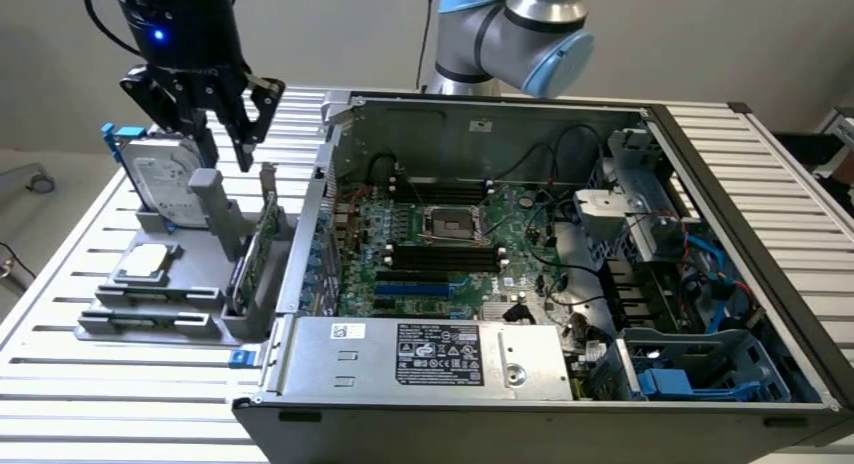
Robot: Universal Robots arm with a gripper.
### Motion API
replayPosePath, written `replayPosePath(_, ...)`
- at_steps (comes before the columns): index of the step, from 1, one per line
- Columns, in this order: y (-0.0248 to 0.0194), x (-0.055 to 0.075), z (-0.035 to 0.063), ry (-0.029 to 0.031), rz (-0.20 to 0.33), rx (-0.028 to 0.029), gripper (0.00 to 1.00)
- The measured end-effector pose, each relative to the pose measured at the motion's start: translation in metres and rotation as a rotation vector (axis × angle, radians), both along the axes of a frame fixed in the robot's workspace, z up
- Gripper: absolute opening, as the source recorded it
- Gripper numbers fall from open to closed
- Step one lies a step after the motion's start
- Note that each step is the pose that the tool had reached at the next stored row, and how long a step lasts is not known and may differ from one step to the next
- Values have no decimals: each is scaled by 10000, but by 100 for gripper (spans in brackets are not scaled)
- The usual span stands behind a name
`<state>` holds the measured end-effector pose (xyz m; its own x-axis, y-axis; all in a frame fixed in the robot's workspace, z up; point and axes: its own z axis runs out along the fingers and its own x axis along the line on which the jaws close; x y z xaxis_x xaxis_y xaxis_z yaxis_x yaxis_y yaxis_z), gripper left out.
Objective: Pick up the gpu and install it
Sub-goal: 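Pick up the gpu and move the gpu toward the slot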
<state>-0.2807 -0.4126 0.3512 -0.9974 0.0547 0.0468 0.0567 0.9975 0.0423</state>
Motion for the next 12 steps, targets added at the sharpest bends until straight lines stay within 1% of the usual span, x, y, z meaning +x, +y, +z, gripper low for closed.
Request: replayPosePath(12, -78, 0, -219, 18, 431, 0, 42)
